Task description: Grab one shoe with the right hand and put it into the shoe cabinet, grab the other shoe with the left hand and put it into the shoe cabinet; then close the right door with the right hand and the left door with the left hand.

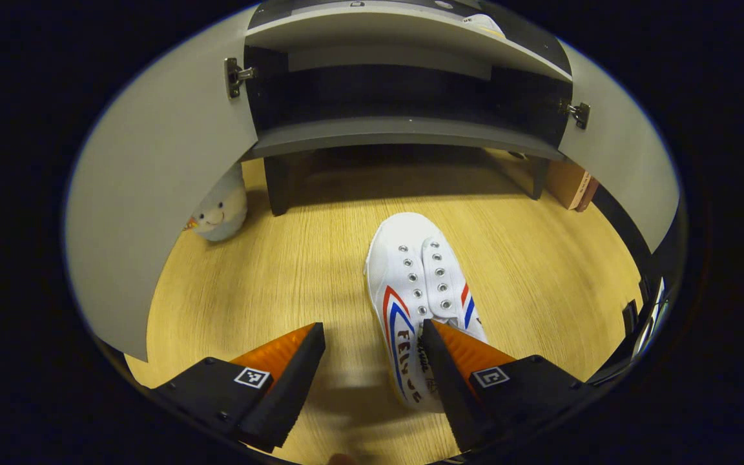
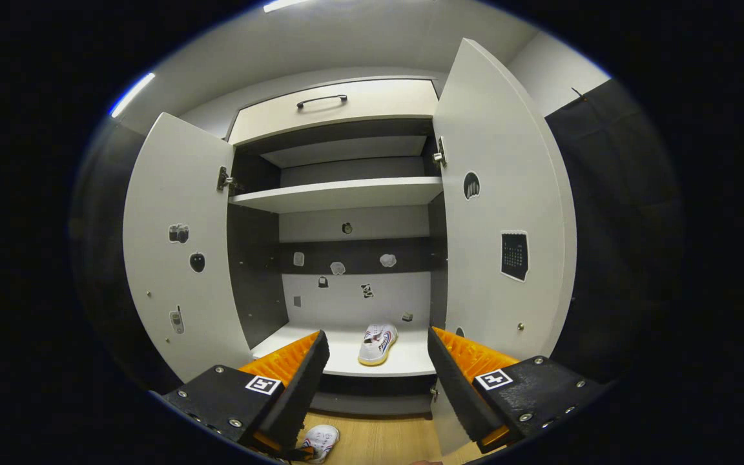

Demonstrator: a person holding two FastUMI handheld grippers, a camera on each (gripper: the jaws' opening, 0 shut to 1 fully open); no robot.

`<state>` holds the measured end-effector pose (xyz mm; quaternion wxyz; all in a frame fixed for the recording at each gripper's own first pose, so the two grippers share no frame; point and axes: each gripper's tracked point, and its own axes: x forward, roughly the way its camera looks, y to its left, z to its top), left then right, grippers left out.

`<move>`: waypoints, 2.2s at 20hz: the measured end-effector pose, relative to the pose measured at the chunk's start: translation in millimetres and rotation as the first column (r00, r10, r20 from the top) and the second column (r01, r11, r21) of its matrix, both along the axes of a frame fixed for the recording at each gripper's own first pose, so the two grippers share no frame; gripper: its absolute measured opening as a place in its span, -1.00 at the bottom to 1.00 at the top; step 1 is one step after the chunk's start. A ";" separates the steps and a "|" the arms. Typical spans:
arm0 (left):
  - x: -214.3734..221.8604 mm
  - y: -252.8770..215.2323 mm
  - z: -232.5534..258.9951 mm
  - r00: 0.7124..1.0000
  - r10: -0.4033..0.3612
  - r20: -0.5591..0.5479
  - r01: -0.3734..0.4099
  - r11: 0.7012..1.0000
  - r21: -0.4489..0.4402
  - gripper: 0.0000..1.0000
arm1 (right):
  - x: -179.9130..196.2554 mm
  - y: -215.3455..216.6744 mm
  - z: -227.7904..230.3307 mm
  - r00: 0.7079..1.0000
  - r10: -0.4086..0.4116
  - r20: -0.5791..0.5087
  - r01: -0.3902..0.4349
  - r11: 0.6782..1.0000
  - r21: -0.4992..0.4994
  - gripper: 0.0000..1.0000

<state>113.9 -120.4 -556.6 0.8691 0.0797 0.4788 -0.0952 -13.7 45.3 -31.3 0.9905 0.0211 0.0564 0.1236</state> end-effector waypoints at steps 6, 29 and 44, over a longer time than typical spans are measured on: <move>-2.8 -17.9 -10.5 0.999 -0.001 -0.055 -0.004 0.997 -0.080 0.58 | -1.1 -3.0 -7.9 1.000 0.004 -0.027 -0.005 1.000 -0.006 0.88; 25.4 -60.0 253.3 0.989 -0.009 0.146 0.036 0.982 -0.185 -0.87 | -28.1 8.4 20.8 0.994 0.098 0.054 -0.101 0.993 0.054 0.87; 178.9 -106.3 400.8 0.926 0.025 0.378 0.070 0.969 -0.237 -0.88 | -54.8 -44.1 59.0 0.990 0.021 0.139 -0.029 0.998 0.055 0.87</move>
